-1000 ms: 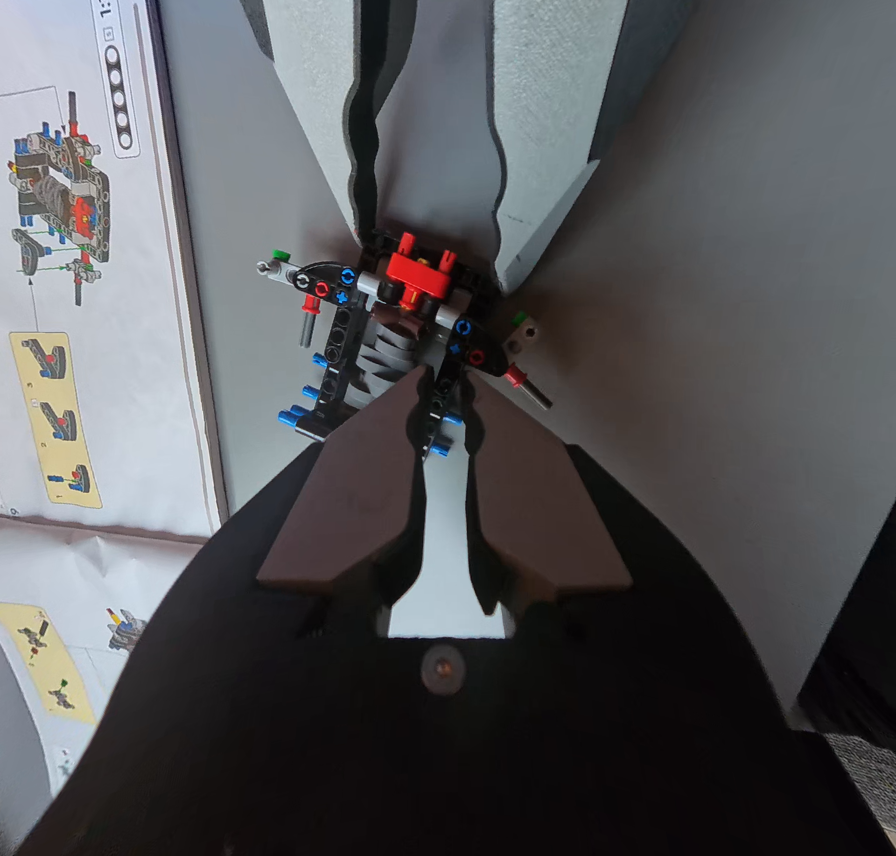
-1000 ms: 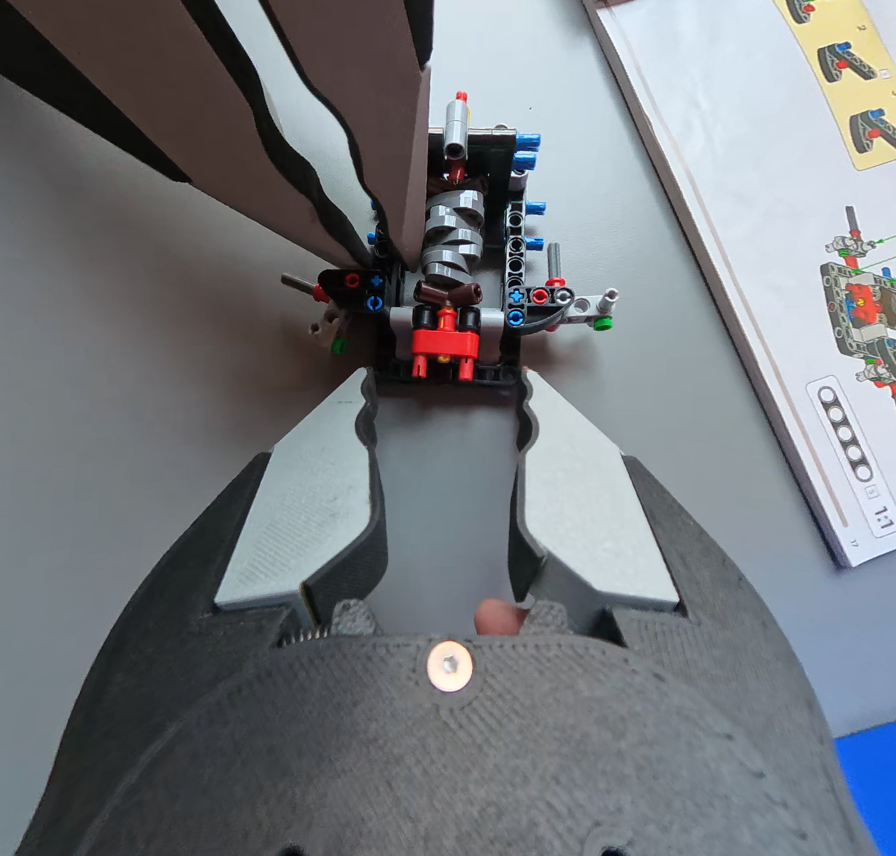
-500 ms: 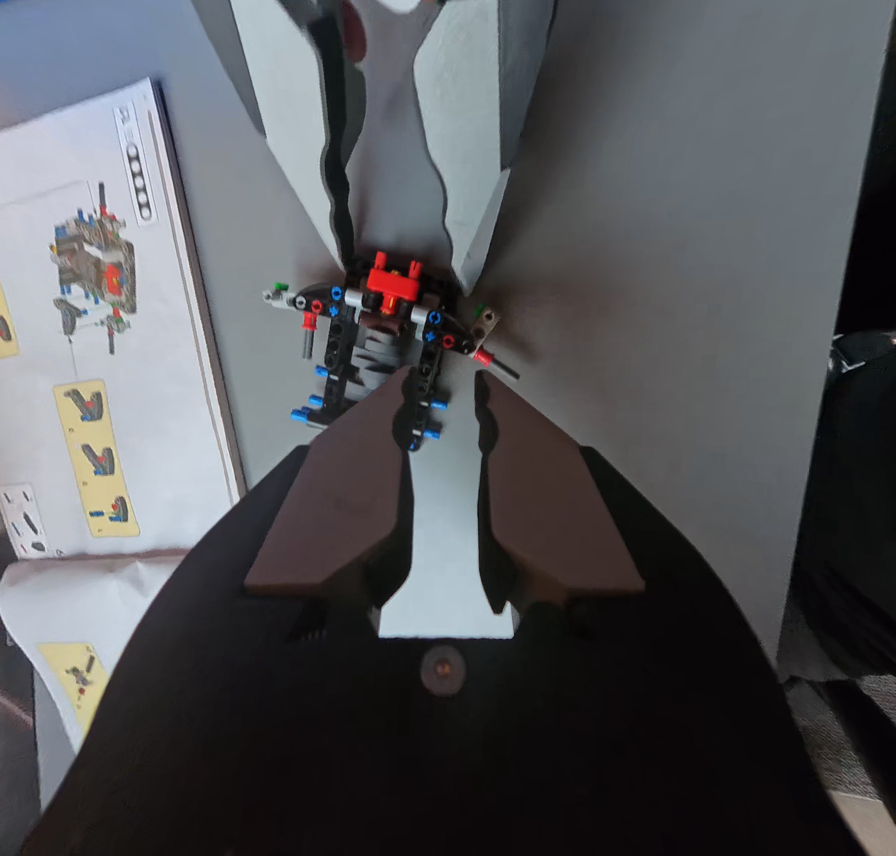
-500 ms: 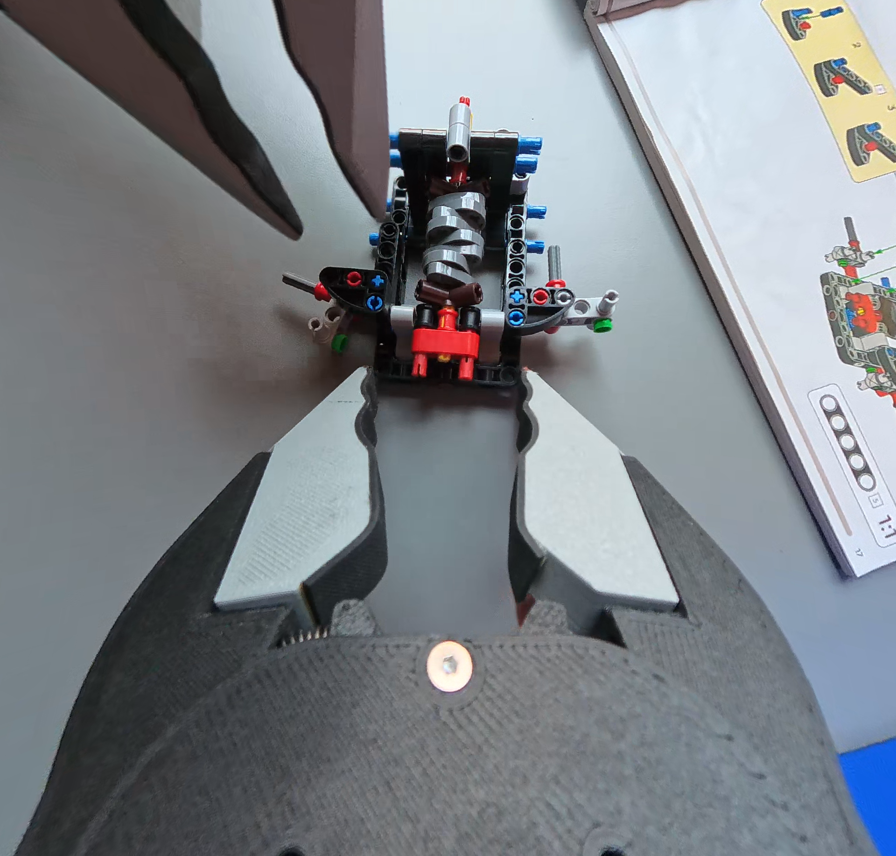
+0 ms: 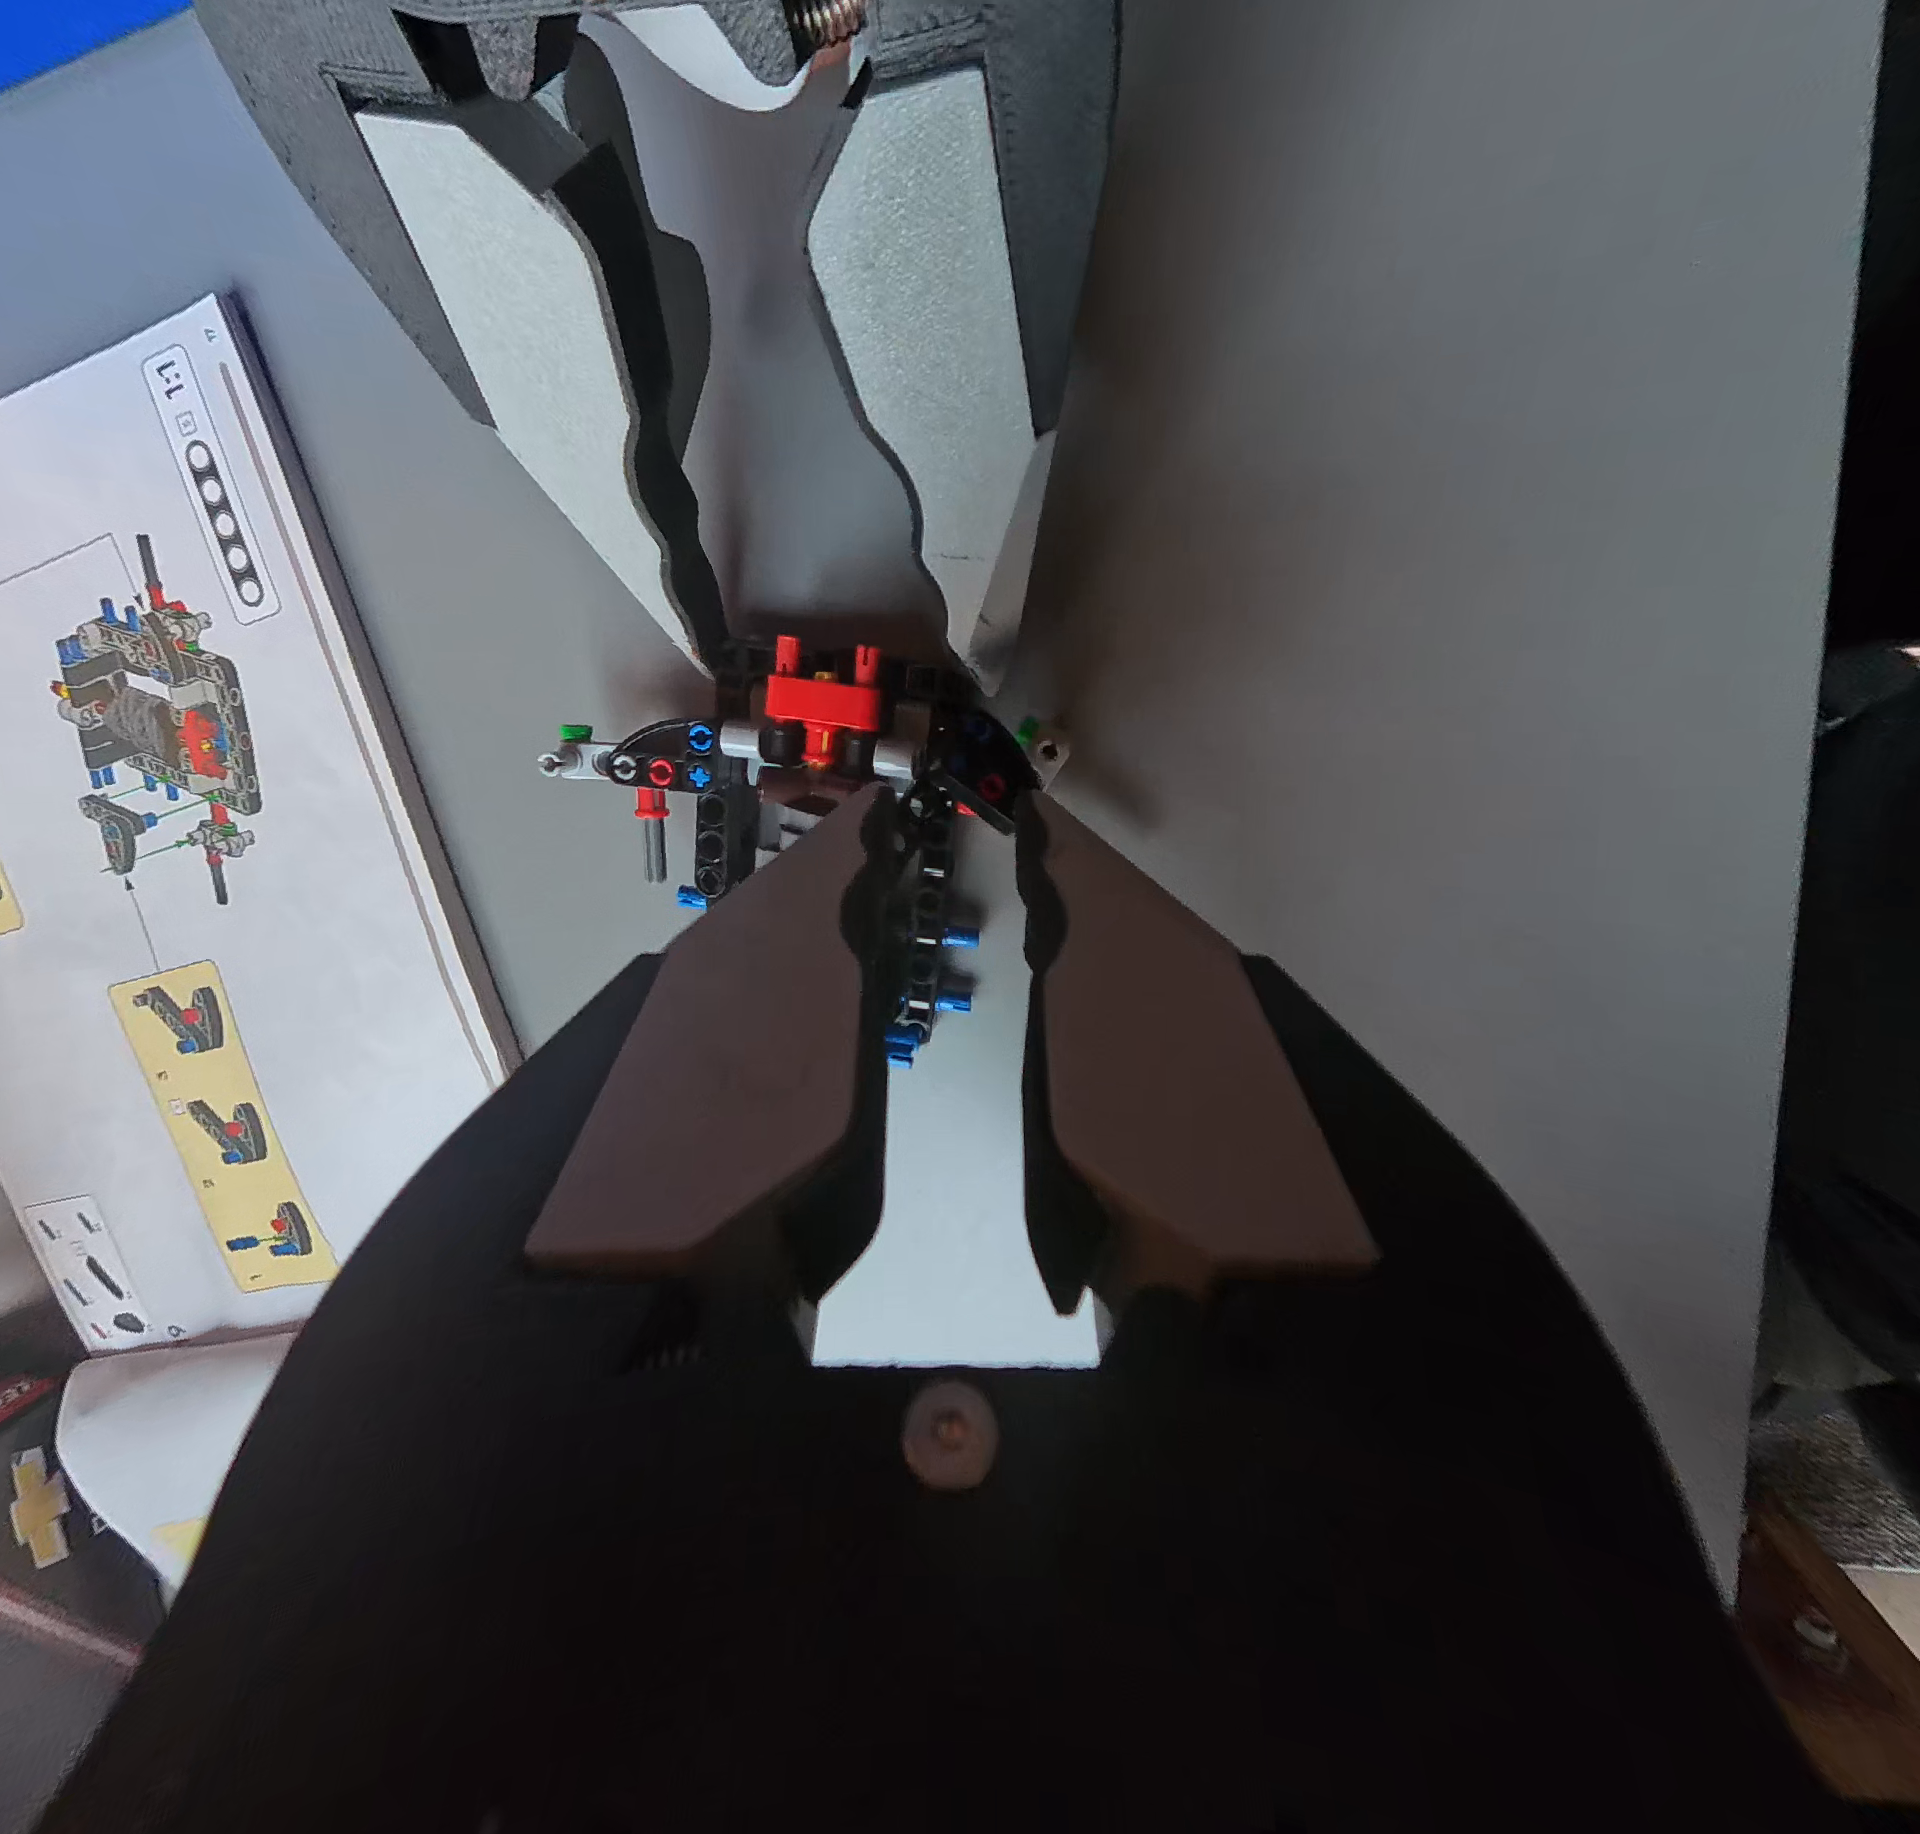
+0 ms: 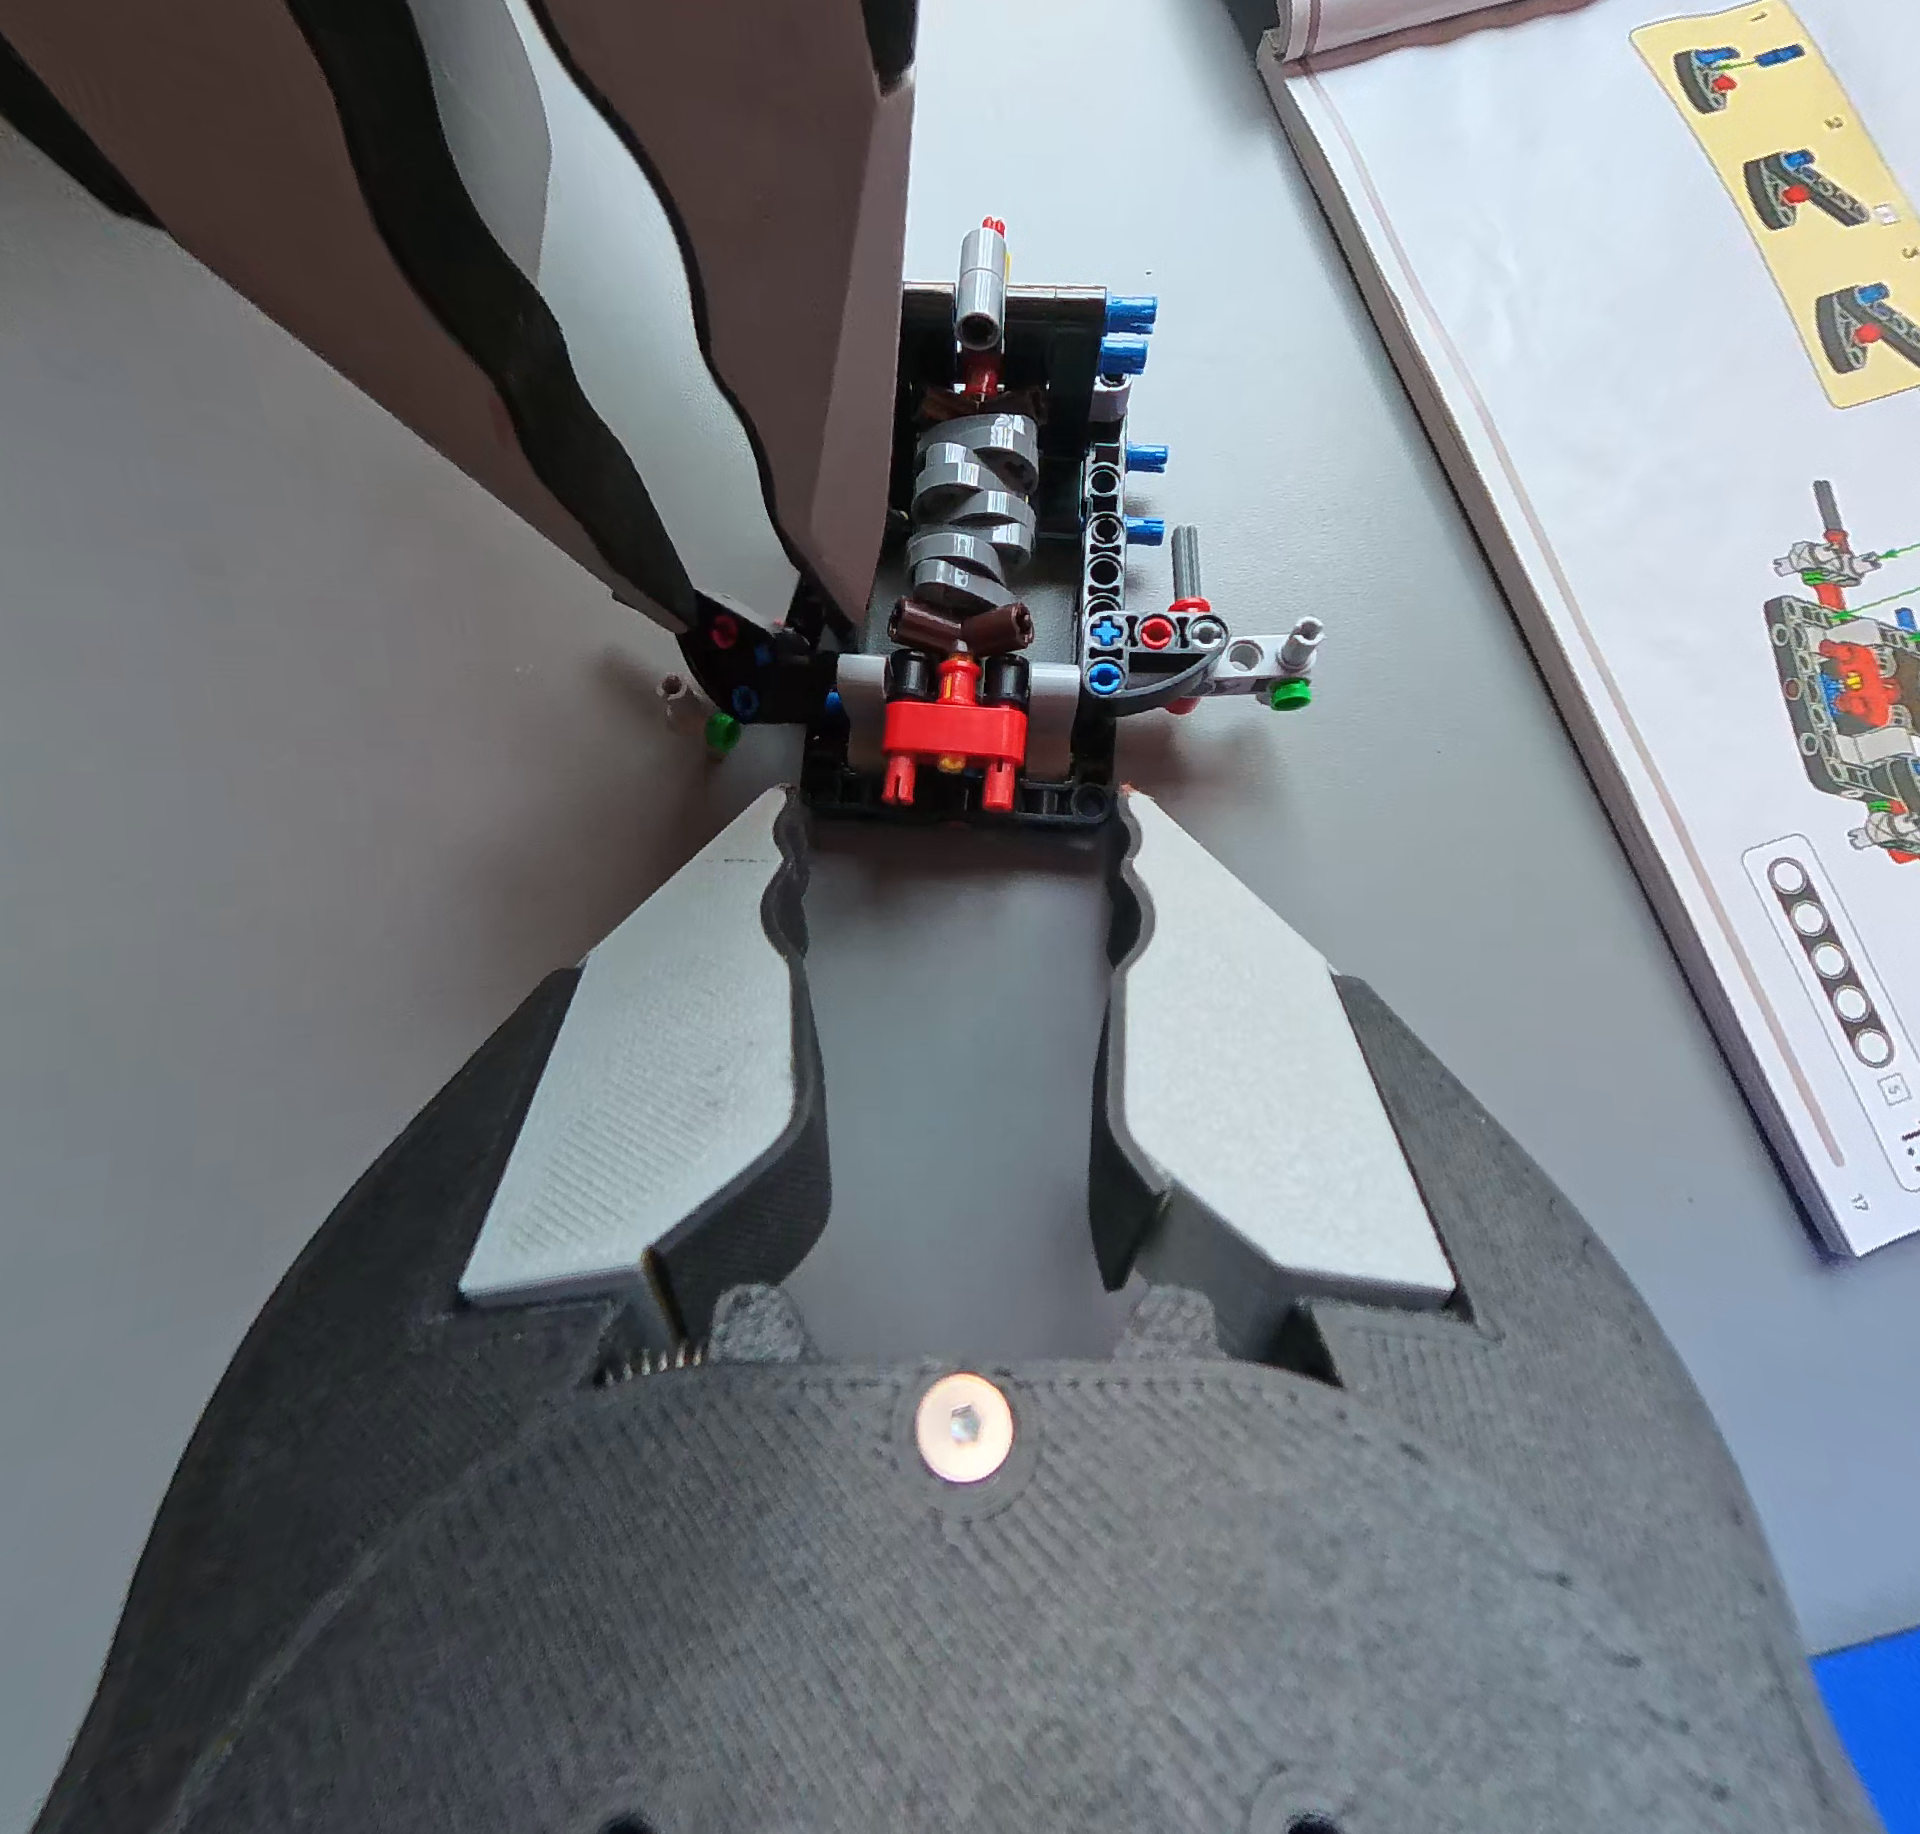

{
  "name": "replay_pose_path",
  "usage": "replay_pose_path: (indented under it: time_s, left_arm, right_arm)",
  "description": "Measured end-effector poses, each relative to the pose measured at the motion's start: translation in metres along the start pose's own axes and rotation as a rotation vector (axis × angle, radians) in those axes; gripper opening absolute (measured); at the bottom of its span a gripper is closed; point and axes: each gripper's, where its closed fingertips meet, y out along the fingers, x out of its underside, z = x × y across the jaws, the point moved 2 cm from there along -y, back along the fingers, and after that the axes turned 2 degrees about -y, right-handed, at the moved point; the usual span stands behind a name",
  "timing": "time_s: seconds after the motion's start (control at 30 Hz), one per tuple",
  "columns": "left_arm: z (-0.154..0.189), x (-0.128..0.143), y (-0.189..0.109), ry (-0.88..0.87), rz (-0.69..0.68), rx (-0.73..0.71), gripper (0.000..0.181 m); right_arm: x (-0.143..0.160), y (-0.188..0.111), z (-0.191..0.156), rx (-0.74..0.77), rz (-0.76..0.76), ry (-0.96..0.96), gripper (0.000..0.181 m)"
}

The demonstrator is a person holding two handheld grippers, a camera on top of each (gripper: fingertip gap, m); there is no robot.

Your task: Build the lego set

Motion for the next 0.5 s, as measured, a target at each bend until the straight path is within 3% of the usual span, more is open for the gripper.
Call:
replay_pose_path:
  time_s: [0.5]
  left_arm:
    - [-0.0040,0.0068,-0.0023,-0.127,0.028,-0.013,0.018]
  right_arm:
    - [0.0036,-0.0081,0.0014,0.010,-0.046,-0.039,0.054]
